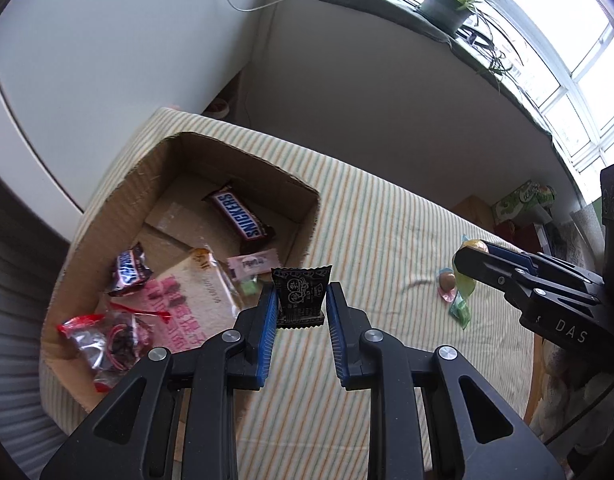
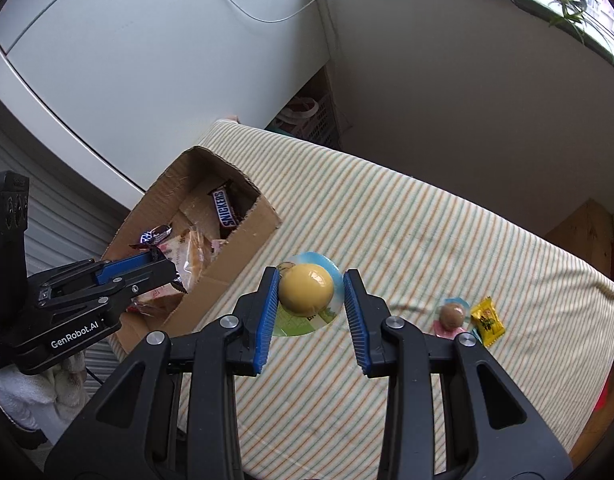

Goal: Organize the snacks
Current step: 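Carry the black candy and yellow ball candy over the box with both grippers, then open both grippers to drop the candies into the box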

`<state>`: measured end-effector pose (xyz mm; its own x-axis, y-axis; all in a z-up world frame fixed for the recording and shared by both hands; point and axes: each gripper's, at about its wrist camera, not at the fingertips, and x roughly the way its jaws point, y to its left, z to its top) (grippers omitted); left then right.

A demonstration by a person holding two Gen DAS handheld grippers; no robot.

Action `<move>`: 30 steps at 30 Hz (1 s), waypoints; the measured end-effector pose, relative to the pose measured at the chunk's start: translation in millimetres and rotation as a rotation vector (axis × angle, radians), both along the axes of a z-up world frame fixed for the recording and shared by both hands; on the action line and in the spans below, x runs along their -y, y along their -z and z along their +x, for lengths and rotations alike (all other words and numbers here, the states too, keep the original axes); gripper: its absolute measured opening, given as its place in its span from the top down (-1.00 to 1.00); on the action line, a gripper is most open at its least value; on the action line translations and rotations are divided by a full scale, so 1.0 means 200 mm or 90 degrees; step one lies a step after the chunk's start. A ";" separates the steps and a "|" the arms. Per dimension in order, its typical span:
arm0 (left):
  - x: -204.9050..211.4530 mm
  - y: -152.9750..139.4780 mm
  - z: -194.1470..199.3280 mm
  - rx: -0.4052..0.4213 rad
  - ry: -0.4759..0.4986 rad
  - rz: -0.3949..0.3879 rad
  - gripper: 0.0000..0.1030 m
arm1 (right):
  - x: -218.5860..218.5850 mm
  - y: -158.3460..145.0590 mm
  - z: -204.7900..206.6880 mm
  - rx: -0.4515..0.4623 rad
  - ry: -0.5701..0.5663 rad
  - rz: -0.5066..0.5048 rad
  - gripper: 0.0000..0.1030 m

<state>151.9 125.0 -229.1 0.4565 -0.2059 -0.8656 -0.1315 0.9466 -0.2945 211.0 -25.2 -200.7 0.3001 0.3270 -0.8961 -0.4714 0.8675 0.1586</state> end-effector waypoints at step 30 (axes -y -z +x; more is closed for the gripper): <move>-0.47 0.22 0.20 -0.049 -0.043 0.030 0.55 | -0.63 0.23 0.09 -0.044 -0.090 -0.033 0.33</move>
